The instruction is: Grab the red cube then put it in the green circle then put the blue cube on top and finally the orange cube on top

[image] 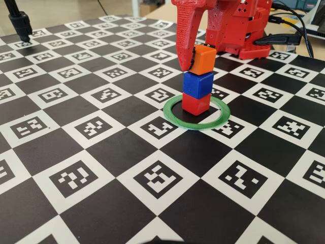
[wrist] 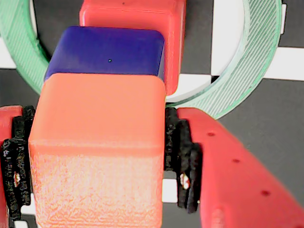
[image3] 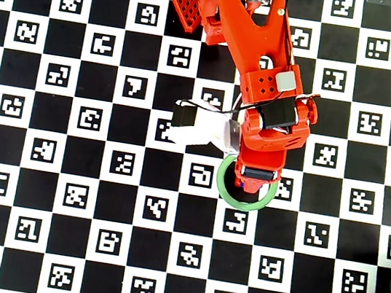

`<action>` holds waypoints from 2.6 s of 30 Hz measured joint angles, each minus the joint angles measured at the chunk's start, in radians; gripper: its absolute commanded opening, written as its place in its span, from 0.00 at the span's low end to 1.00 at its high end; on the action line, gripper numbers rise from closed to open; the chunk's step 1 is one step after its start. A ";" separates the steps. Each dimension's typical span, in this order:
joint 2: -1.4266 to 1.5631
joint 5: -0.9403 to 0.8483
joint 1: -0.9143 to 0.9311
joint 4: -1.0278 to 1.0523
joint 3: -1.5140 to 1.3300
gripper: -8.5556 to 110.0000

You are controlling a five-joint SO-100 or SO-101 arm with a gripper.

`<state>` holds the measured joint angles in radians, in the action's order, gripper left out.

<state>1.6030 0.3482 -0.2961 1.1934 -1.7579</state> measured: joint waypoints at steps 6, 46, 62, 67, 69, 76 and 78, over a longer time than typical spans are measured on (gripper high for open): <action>0.000 0.015 0.000 0.000 -0.015 0.33; 0.250 -0.051 0.009 0.163 -0.017 0.34; 0.600 -0.310 0.199 0.051 -0.290 0.06; 0.761 -0.486 0.255 -0.069 -0.457 0.02; 0.815 -0.558 0.265 -0.095 -0.511 0.02; 0.979 -0.739 0.284 -0.183 -0.692 0.02; 1.020 -0.759 0.284 -0.190 -0.719 0.02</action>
<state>2.6231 -0.4111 -0.0123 1.0032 -2.4774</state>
